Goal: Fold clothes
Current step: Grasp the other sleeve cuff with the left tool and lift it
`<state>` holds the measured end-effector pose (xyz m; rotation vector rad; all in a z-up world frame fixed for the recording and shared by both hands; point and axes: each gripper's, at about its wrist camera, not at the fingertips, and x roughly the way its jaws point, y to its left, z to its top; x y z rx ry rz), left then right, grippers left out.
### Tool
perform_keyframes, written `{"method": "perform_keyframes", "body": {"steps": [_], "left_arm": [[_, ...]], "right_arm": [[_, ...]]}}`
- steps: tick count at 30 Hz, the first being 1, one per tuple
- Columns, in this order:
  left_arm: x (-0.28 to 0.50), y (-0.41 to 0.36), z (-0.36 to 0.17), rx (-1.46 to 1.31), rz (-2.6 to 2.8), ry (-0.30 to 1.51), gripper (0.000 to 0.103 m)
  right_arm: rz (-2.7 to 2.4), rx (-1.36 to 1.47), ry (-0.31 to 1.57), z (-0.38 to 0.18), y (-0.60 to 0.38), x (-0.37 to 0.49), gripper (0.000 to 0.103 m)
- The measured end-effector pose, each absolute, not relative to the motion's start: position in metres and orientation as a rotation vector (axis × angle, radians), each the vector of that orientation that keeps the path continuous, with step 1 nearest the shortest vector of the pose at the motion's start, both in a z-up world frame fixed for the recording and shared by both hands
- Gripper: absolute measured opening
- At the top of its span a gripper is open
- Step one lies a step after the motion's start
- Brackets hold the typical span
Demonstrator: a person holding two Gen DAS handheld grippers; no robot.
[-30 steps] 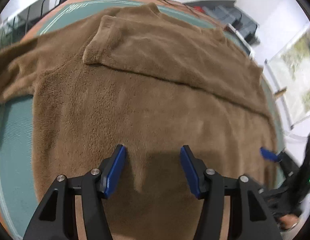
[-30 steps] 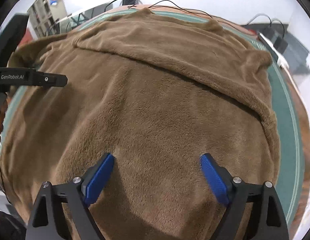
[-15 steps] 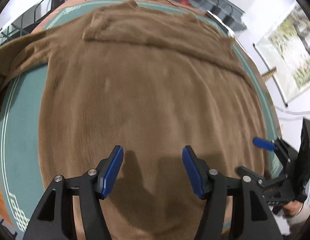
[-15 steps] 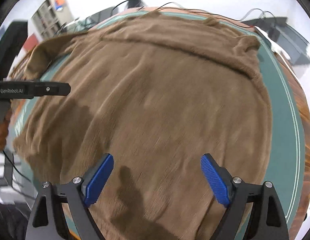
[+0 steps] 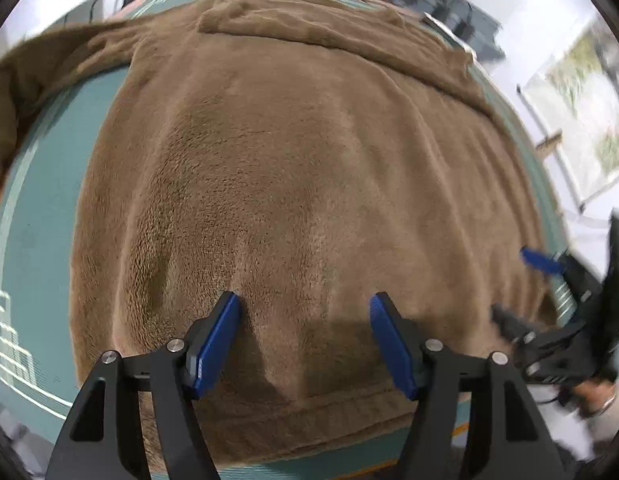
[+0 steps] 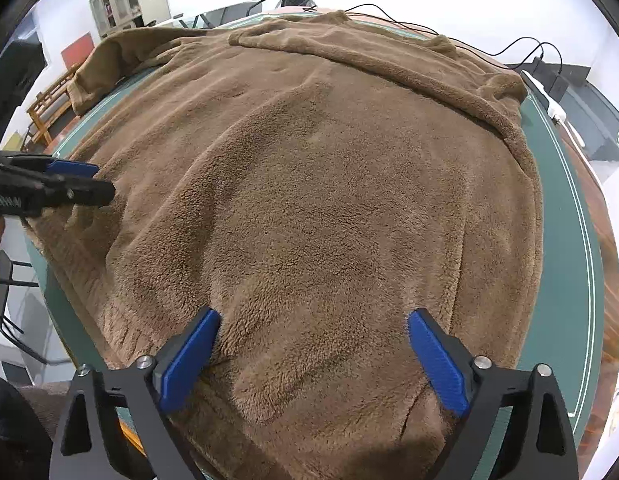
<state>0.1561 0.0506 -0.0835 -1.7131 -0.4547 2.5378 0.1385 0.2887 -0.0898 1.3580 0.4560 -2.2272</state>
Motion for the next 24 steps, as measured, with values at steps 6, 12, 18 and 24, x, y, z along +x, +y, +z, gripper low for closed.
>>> {"method": "perform_keyframes", "body": {"steps": [6,12,18,24], "left_arm": [[0.154,0.009,-0.062,-1.590,2.608,-0.635,0.072],[0.170,-0.098,-0.038,-1.457,2.840,-0.847,0.072],[0.205,-0.215,-0.035,-1.345,3.101,-1.084,0.072],[0.200,-0.279,-0.051,-1.393,3.169,-1.106,0.072]], "right_arm": [[-2.202,1.429,0.461,-0.088,0.287,0.132,0.101],[-2.241,1.479,0.342,-0.077,0.275,0.123,0.101],[-2.238,1.467,0.259,-0.067,0.225,0.098,0.101],[-2.209,1.488,0.177,-0.068,0.177,0.067,0.101]]}}
